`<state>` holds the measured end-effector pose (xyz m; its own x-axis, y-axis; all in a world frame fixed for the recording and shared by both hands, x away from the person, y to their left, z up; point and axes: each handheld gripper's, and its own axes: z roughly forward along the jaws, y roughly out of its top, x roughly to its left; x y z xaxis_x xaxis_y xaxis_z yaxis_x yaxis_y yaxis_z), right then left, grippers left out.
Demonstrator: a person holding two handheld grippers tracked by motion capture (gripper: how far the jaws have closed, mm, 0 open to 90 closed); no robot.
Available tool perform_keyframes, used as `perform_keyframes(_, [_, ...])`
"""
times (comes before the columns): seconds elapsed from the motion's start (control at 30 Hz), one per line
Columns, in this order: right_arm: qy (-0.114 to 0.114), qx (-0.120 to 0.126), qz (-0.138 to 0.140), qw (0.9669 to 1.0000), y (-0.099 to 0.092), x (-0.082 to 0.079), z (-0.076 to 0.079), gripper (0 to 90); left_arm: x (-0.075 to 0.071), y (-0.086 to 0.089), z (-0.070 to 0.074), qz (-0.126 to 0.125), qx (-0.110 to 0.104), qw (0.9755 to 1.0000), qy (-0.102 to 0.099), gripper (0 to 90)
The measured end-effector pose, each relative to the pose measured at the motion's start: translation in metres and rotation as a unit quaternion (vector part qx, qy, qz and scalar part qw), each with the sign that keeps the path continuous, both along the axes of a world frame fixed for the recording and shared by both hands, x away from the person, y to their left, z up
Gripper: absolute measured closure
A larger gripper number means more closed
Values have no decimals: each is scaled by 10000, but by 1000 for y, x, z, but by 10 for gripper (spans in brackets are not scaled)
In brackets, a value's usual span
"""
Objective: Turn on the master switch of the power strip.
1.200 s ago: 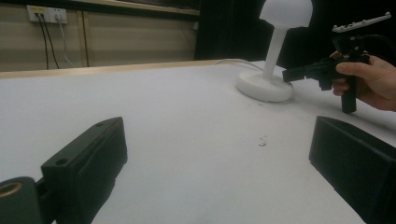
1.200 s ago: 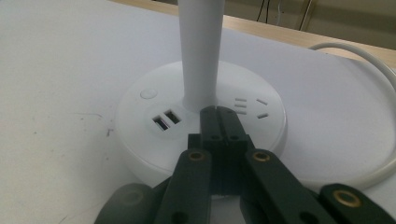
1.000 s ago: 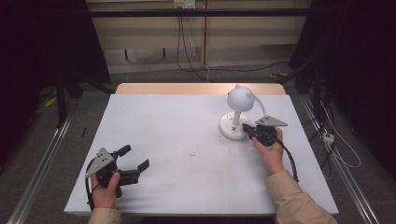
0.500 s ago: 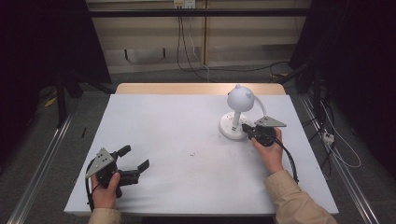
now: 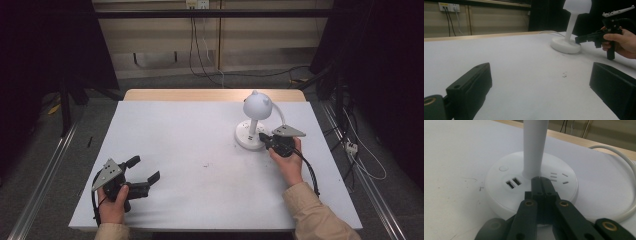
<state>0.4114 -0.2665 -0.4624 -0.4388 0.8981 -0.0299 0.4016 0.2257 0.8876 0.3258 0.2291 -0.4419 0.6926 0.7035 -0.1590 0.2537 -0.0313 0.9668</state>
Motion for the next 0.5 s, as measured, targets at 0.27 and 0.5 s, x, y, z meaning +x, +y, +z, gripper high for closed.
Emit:
perform_keyframes(0.27, [30,27,-25,10000,0,0,0,900,-1,0,0,21,3,10000,-6,41])
perform_keyframes(0.5, [85,92,-59,9999,0,0,0,900,0,1,0,13,0,10000,-8,41])
